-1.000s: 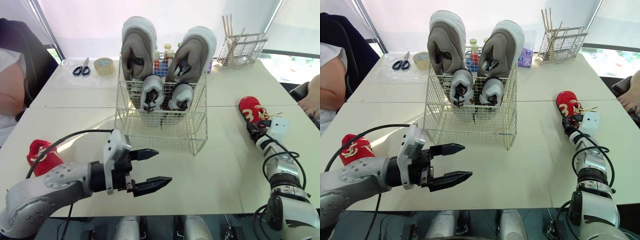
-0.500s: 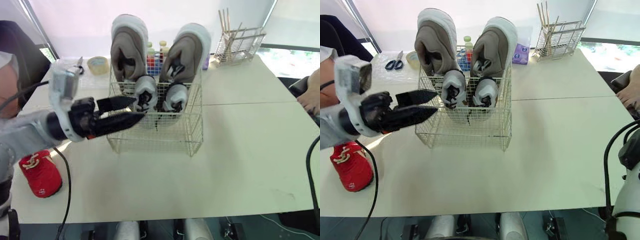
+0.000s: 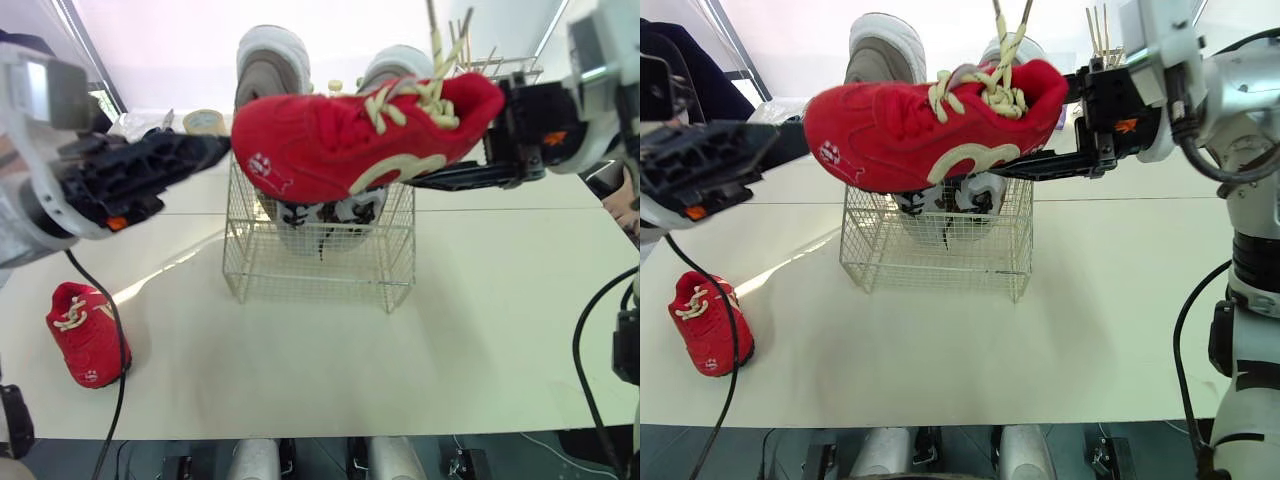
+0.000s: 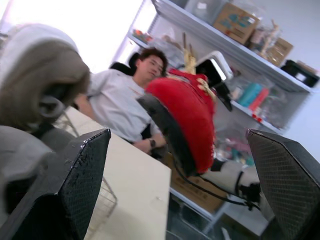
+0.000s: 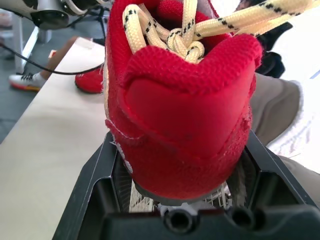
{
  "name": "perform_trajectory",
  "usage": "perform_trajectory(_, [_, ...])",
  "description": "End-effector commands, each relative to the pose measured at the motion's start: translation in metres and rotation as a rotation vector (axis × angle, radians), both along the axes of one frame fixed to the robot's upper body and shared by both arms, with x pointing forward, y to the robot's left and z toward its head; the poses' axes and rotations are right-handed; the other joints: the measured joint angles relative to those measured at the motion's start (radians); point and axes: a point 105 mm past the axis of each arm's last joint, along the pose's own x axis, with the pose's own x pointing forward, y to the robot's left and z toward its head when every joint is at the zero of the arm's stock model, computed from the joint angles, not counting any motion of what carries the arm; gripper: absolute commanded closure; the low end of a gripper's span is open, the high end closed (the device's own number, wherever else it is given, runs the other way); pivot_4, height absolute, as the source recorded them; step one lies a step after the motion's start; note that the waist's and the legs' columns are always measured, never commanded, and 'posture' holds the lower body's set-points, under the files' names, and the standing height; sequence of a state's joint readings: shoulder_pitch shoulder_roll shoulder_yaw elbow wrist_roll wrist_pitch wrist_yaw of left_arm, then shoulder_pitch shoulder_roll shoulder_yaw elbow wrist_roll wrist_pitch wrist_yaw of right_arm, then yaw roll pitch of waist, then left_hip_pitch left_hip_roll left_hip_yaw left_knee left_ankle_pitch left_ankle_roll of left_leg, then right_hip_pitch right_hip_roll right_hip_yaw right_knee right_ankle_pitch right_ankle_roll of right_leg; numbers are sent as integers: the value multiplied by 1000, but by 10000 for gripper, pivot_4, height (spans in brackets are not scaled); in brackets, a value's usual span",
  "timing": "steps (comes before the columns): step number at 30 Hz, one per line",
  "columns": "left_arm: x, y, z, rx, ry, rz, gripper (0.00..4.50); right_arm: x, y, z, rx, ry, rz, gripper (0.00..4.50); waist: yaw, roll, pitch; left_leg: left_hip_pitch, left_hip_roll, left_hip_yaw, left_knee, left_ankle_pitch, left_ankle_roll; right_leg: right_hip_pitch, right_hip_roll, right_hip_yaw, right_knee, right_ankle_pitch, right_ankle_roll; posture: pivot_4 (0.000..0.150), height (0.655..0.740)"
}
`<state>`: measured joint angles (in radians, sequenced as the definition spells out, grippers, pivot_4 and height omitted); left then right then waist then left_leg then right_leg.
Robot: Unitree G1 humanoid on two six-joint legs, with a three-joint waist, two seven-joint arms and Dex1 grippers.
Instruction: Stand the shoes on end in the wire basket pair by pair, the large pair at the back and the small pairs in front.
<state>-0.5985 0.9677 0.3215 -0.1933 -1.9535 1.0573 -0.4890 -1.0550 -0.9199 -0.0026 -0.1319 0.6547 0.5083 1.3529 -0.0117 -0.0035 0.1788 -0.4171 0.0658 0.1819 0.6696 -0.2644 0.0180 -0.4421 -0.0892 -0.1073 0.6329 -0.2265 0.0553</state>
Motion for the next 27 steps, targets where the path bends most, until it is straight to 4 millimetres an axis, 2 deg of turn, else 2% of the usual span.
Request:
perform_trajectory(1, [-3,-9,1,-25,-10,-33,0,-7,3,7,-3,-58,36,24138,-1,0,0,0,0,0,0,0,0,0,1,0,0,0,0,1500,7352])
perform_trajectory(4, [-4,-17,-2,-29,-2,-66,0,-11,6,4,-20,-58,62,24138,-2,0,0,0,0,0,0,1,-1,0,2,0,0,0,0,1500,7352])
perform_trajectory(8, [9,-25,-6,-53,54,-59,0,-17,10,1,-41,-56,97,24138,-1,0,0,1,0,0,0,1,-1,0,2,0,1,0,0,1500,7352])
perform_trajectory(11, [16,-31,-16,11,83,-25,0,-17,14,0,-47,-61,102,24138,-2,0,0,1,0,0,0,1,-1,0,2,0,1,0,0,1500,7352])
perform_trajectory(14, [13,-33,-20,42,81,-49,9001,-15,15,-3,-53,-65,93,24138,-2,0,0,1,0,0,0,1,-1,0,2,0,1,0,0,1500,7352])
perform_trajectory(20, [10,-34,-20,22,93,-84,36931,-12,14,-2,-44,-74,65,24138,-1,0,0,1,-1,0,0,1,-1,0,2,0,1,0,0,1500,7352])
perform_trajectory(21, [10,-33,-19,15,95,-84,39766,-11,13,-2,-42,-75,57,24138,-1,0,0,1,-1,0,0,1,-1,0,2,0,1,0,0,1500,7352])
perform_trajectory(22, [10,-33,-19,11,96,-85,42167,-10,12,-1,-43,-76,48,19143,-1,0,0,1,-1,0,1,1,-1,0,2,0,1,0,0,1500,7352])
perform_trajectory(25, [11,-31,-17,-17,91,-72,42193,-2,3,-1,-41,-54,-16,3999,-1,0,0,1,-1,0,1,1,-1,0,2,0,1,0,0,1500,7352])
perform_trajectory(26, [11,-30,-16,-28,87,-67,42193,1,0,1,-26,-53,-46,753,-1,0,0,1,-1,0,1,1,-1,0,2,0,1,0,0,1500,7352])
perform_trajectory(27, [11,-28,-13,-48,78,-59,42193,7,-9,3,5,-38,-106,753,-1,0,0,1,-1,0,1,1,-1,0,2,0,1,0,0,1500,7352])
